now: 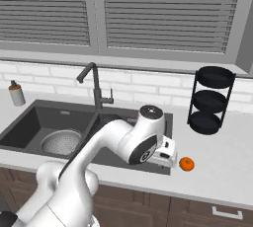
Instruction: Put the colander in the sink, put the orange in the colander, and turn on the sink faucet and pour water over the colander.
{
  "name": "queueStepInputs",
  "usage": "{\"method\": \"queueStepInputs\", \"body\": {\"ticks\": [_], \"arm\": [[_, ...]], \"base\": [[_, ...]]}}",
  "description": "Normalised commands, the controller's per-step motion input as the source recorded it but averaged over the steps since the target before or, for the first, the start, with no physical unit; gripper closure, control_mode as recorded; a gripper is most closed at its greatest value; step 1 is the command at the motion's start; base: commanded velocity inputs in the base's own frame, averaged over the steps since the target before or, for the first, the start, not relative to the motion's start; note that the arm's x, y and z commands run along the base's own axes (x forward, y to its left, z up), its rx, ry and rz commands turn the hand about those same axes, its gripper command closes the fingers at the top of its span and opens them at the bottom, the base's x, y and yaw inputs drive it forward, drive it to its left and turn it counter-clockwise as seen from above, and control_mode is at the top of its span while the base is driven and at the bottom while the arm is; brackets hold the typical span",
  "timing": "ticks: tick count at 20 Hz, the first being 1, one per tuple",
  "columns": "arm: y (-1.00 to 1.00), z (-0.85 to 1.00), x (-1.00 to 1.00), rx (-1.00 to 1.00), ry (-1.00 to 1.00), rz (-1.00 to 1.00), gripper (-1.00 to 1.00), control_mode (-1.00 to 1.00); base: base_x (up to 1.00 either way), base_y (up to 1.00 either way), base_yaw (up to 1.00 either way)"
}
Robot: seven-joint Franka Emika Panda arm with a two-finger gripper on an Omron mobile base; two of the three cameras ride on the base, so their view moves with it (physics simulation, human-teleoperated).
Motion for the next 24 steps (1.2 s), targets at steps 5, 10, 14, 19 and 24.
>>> {"method": "queueStepInputs", "body": {"ticks": [5,10,14,19,24], "arm": [[-0.46,0.03,0.35,0.0,0.02,0.01,-1.0,-1.0],[-0.34,0.05,0.52,0.01,0.13,-0.02,-1.0,-1.0],[-0.38,0.0,0.49,0.0,0.13,-0.02,-1.0,-1.0],[-0.38,-0.19,0.3,0.01,0.11,0.0,-1.0,-1.0],[-0.18,-0.47,0.18,0.09,0.06,0.0,-1.0,-1.0]], "base": [[0.0,0.0,0.0],[0.0,0.0,0.0],[0.0,0.0,0.0],[0.0,0.0,0.0],[0.0,0.0,0.0]]}}
